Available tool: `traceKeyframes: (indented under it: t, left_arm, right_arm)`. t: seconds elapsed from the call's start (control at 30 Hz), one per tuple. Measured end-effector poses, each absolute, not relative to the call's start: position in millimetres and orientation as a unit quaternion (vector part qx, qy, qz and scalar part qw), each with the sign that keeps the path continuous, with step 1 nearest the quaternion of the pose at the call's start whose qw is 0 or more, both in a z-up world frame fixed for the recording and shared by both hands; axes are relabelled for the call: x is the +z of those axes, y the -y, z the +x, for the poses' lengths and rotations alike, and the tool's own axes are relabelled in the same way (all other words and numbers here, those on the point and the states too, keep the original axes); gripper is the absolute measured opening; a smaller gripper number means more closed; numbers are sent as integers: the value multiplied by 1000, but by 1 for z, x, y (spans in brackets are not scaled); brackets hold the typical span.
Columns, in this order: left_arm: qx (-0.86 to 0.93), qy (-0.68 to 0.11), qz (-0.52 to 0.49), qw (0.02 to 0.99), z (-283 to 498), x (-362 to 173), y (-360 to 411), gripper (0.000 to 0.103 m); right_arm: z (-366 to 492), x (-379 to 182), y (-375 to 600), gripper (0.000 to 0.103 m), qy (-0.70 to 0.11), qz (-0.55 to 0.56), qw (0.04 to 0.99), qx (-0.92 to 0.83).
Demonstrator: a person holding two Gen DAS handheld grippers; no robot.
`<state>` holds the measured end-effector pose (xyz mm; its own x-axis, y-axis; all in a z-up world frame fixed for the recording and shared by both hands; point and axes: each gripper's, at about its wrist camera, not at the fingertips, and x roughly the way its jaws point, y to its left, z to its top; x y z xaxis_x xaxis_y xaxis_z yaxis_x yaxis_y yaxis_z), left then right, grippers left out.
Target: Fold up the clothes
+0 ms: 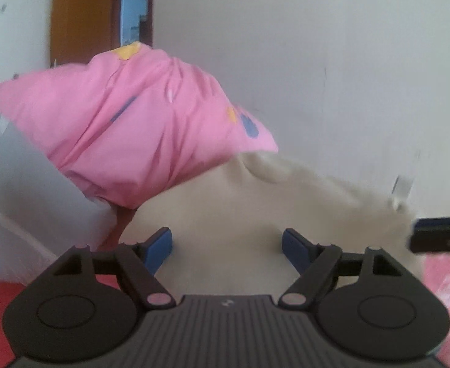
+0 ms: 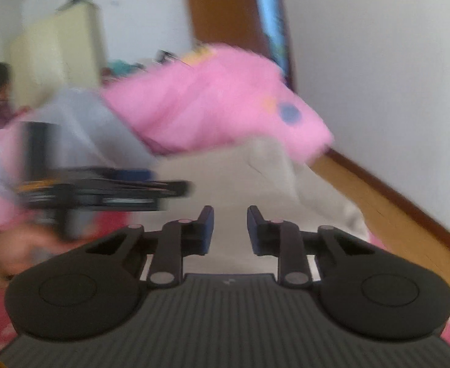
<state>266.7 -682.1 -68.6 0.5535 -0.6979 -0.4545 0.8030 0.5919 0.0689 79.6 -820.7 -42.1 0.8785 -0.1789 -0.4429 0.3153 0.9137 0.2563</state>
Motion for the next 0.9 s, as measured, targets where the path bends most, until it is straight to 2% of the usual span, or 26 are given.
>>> traceKeyframes:
  t: [0.03, 0.07, 0.1, 0.17, 0.23, 0.3, 0.47, 0.57, 0.6, 0.77, 0.83, 0.9]
  left_arm:
    - [-432, -185, 147, 870, 263, -71, 684, 83]
    - [-433, -178, 154, 870, 262, -73, 684, 84]
    - [-435, -173, 159, 869, 260, -74, 684, 85]
    - [-436, -175, 156, 869, 261, -75, 682, 85]
    - [-434, -181, 151, 870, 263, -73, 681, 85]
    - [-432, -184, 147, 871, 261, -68, 678, 85]
    - [-430, -196, 143, 870, 234, -41, 651, 86]
    - [-432, -210, 143, 866, 213, -21, 629, 90]
    - [-434, -214, 141, 863, 203, -16, 620, 91]
    - [-440, -231, 132, 858, 153, 1, 566, 93]
    - [-435, -234, 124, 861, 136, 5, 544, 95]
    - [-430, -236, 117, 864, 119, 8, 522, 95]
  right_arm:
    - [82, -55, 836, 8, -212, 191, 947, -145]
    - [79, -66, 851, 1, -202, 222, 941, -154]
    - [71, -71, 863, 0, -183, 253, 934, -172]
    - [54, -80, 887, 0, -142, 313, 915, -210]
    - [39, -82, 897, 6, -122, 337, 900, -248]
    - [27, -83, 901, 6, -108, 364, 890, -251]
    - [1, -64, 860, 9, -95, 348, 910, -204]
    - [-24, -48, 821, 21, -84, 325, 927, -168]
    - [-33, -43, 806, 28, -80, 316, 932, -159]
    - [-71, -27, 739, 35, -87, 277, 945, -148]
    - [-89, -22, 713, 50, -91, 264, 948, -155]
    - [-98, -21, 688, 59, -102, 245, 951, -158]
